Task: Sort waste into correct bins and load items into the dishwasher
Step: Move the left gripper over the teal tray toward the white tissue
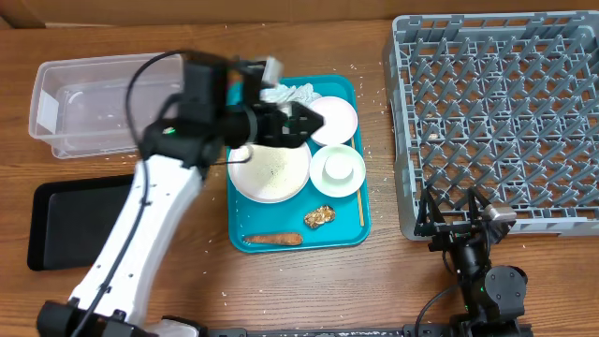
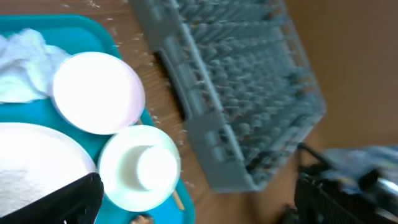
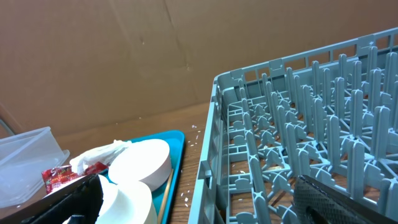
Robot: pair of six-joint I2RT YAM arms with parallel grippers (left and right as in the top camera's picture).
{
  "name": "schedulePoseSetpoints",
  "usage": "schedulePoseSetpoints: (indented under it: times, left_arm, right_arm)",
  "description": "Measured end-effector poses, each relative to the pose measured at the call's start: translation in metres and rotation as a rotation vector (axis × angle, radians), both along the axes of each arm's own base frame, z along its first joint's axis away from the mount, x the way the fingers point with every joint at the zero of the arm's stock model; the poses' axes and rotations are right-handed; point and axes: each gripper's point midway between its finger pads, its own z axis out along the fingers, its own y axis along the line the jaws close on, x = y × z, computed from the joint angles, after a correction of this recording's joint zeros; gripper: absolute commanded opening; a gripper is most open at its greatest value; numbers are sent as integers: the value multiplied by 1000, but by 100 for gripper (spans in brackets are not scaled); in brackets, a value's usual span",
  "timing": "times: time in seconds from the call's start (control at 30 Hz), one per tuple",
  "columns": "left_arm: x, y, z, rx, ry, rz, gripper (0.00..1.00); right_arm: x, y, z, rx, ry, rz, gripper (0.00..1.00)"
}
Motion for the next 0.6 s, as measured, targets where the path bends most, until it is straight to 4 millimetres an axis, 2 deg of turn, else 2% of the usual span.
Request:
schedulePoseSetpoints:
  times: [0.13, 0.2, 0.4, 0.6]
  left_arm:
    - [11, -19, -10, 175, -83, 69, 100]
    - [13, -20, -17, 238, -101, 102, 100]
    - [24, -5, -44, 385, -88, 188, 100]
    - [26, -2, -72, 444, -28, 186, 100]
  right_arm:
    - [0, 0, 0, 0, 0, 0, 100]
    - [0, 0, 0, 0, -1, 0, 100]
    - [0, 0, 0, 0, 0, 0, 100]
    - [0, 0, 0, 0, 0, 0, 100]
